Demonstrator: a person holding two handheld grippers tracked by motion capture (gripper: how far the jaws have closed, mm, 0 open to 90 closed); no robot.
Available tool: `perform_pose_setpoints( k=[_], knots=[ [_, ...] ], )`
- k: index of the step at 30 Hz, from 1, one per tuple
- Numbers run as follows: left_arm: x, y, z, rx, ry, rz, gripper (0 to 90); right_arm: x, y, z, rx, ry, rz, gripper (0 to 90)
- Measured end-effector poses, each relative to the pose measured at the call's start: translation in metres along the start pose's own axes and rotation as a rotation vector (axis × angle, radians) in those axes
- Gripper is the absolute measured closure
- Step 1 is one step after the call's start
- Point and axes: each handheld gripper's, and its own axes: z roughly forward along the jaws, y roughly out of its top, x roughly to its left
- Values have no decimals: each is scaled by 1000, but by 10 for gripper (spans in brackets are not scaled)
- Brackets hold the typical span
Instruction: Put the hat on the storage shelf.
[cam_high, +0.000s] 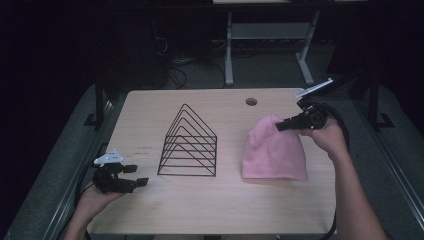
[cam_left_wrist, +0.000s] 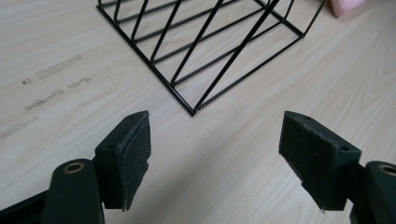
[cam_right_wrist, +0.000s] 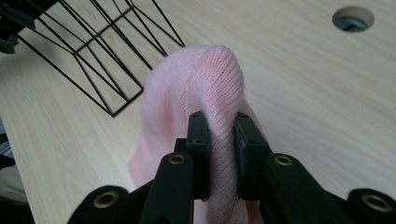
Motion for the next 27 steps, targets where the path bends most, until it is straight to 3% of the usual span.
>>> perform_pose_setpoints(
  k=[13,27],
  knots=[
    [0,31,-13,16,-14,68,252,22,33,-19,-38,2,-67,784],
    [-3,52,-22,25,-49,95,251,49,66,-32,-83,52,-139,784]
  ],
)
